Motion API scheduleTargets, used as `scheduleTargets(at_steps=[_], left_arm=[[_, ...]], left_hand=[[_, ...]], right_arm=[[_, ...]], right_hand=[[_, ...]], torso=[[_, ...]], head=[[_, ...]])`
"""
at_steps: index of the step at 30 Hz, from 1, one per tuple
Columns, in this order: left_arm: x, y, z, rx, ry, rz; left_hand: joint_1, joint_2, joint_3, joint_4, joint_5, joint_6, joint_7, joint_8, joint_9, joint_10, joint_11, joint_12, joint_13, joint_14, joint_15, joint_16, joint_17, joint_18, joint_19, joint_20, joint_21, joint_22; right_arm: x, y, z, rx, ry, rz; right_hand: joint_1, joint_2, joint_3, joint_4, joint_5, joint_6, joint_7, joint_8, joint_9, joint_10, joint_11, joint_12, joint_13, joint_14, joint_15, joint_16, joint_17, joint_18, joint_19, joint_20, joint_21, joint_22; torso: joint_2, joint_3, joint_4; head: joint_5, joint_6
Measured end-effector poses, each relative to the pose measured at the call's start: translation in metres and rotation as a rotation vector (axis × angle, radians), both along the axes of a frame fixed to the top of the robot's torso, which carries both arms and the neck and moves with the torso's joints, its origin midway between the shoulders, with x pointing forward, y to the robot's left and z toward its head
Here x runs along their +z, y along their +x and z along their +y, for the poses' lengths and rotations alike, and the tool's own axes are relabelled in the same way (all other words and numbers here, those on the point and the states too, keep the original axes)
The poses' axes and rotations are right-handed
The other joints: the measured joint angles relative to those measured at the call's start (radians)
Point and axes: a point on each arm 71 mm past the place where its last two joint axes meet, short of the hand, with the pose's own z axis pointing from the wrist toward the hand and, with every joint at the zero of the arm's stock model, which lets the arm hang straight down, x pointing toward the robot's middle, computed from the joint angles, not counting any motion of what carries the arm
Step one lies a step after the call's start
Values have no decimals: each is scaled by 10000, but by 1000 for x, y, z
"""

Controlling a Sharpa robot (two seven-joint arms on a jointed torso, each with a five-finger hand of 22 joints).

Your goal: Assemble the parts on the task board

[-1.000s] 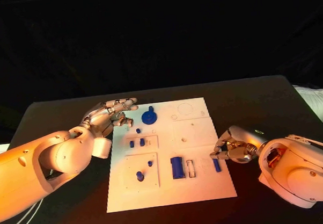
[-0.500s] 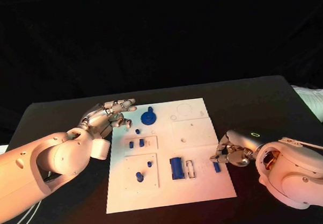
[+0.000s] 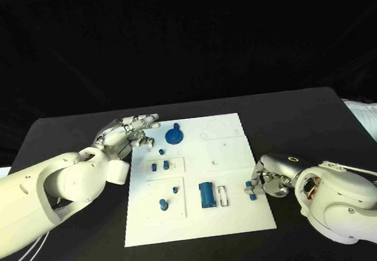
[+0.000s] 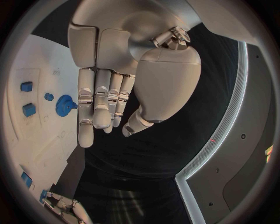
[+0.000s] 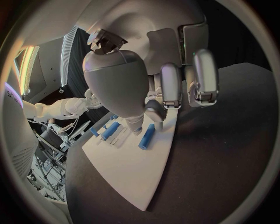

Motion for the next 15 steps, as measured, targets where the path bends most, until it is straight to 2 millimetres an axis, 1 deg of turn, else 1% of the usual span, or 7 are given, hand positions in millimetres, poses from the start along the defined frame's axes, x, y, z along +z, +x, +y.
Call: scheduleTargets(at_steps=[2, 4, 6, 9, 11, 13, 15], left_arm=[[0, 0, 0, 2, 2, 1], [0, 0, 0, 5, 4, 3], [0, 0, 0, 6, 5, 4], [0, 0, 1, 5, 6, 6], [0, 0, 1, 3, 6, 8], [0, 0, 0, 1, 6, 9], [0, 0, 1, 2, 7, 9]], left_hand=[[0, 0, 0, 0, 0, 0, 0, 0, 0, 0, 0, 0, 0, 0, 0, 0, 0, 0, 0, 0, 0, 0], [0, 0, 0, 0, 0, 0, 0, 0, 0, 0, 0, 0, 0, 0, 0, 0, 0, 0, 0, 0, 0, 0], [0, 0, 0, 0, 0, 0, 0, 0, 0, 0, 0, 0, -1, 0, 0, 0, 0, 0, 0, 0, 0, 0], [0, 0, 0, 0, 0, 0, 0, 0, 0, 0, 0, 0, -1, 0, 0, 0, 1, 0, 0, 0, 0, 0], [0, 0, 0, 0, 0, 0, 0, 0, 0, 0, 0, 0, -1, 0, 0, 0, 0, 0, 0, 0, 0, 0], [0, 0, 0, 0, 0, 0, 0, 0, 0, 0, 0, 0, -1, 0, 0, 0, 1, 0, 0, 0, 0, 0], [0, 0, 0, 0, 0, 0, 0, 0, 0, 0, 0, 0, -1, 0, 0, 0, 1, 0, 0, 0, 0, 0]], right_arm=[[0, 0, 1, 62, -75, -16], [0, 1, 2, 160, -175, -57], [0, 1, 4, 262, -265, -101], [-1, 1, 10, 474, -389, -182], [-2, 1, 13, 614, -480, -260], [-2, 1, 16, 762, -619, -374], [-2, 1, 17, 890, -765, -482]], right_hand=[[68, -61, -29, -29, -64, 2, -2, 2, 15, 0, 0, 0, 0, 0, 0, 0, 0, 0, 0, 0, 0, 0], [200, -28, -35, -75, -164, 3, -3, -2, 37, 0, 0, -15, 0, 0, 0, 0, -1, 0, 0, 0, 0, 0], [328, -85, -41, -173, -302, 44, 29, -41, 61, 0, 0, -38, 2, 0, 0, 0, -1, 0, 0, 0, 0, -1], [604, -52, -9, -298, -451, 76, 0, -37, 102, 0, 0, -38, 9, 0, 0, 0, -1, 0, 0, 0, 0, -1], [847, -19, 92, -447, -673, 93, 16, -35, 102, 0, 1, -83, 21, 0, 0, 0, -2, 0, 0, 0, 0, -1], [1134, 38, 262, -618, -1106, 115, 34, -13, 129, 1, 5, -115, 27, 0, 0, 0, -2, -1, 0, 0, 0, -1], [1461, 73, 449, -859, -1416, 148, 39, -14, 159, -23, -17, -172, 24, 0, 1, 0, -2, 0, 0, 0, 0, -1]], torso=[[0, 0, 0], [0, 0, -1], [0, 0, -1], [0, 0, -1], [-1, 2, 1], [-1, 5, 8], [-1, 5, 10]], head=[[5, -7], [12, -12], [15, -17], [20, -23], [24, -31], [28, -38], [36, -49]])
